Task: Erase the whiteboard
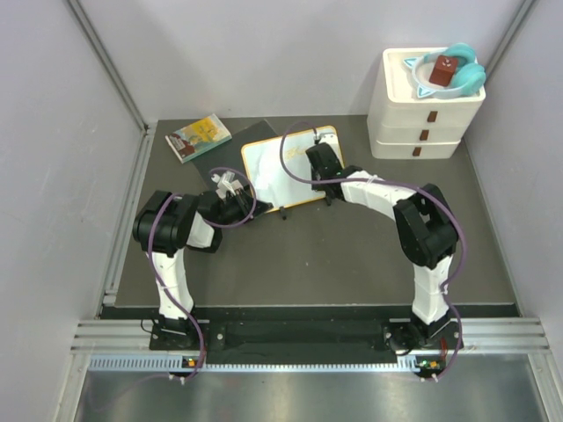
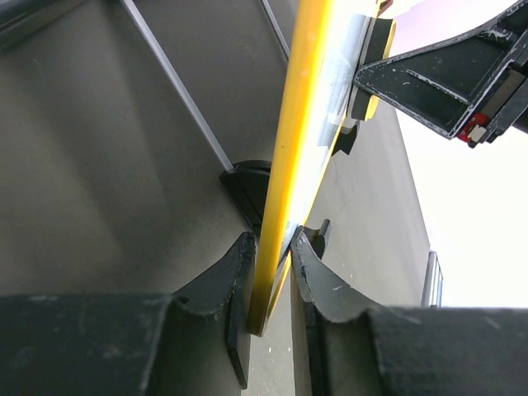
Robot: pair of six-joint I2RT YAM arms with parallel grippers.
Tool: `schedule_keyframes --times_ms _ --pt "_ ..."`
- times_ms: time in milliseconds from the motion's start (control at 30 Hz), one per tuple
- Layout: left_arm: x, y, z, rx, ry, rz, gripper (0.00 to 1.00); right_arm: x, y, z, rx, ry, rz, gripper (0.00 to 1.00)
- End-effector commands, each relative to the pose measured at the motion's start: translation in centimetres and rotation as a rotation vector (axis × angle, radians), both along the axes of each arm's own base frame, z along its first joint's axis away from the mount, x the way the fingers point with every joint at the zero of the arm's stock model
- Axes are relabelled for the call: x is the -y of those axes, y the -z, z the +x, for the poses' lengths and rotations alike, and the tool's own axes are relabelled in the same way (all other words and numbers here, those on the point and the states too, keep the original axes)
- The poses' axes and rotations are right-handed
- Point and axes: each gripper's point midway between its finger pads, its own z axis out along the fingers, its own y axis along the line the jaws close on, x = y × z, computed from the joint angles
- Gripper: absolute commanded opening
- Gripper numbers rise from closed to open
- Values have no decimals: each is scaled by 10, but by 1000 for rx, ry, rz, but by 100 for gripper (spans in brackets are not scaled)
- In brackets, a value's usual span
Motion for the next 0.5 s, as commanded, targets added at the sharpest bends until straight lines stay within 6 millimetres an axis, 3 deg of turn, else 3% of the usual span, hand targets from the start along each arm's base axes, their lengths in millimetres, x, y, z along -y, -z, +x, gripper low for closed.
schedule_keyframes --times_ms 0,300,467 --pt "-21 53 -11 -177 -90 102 0 23 24 13 -37 42 -6 0" --pt "-20 52 -12 -173 -85 99 0 62 40 9 -10 135 1 0" --pt "-20 52 -13 -175 -83 99 0 71 32 5 25 166 32 0"
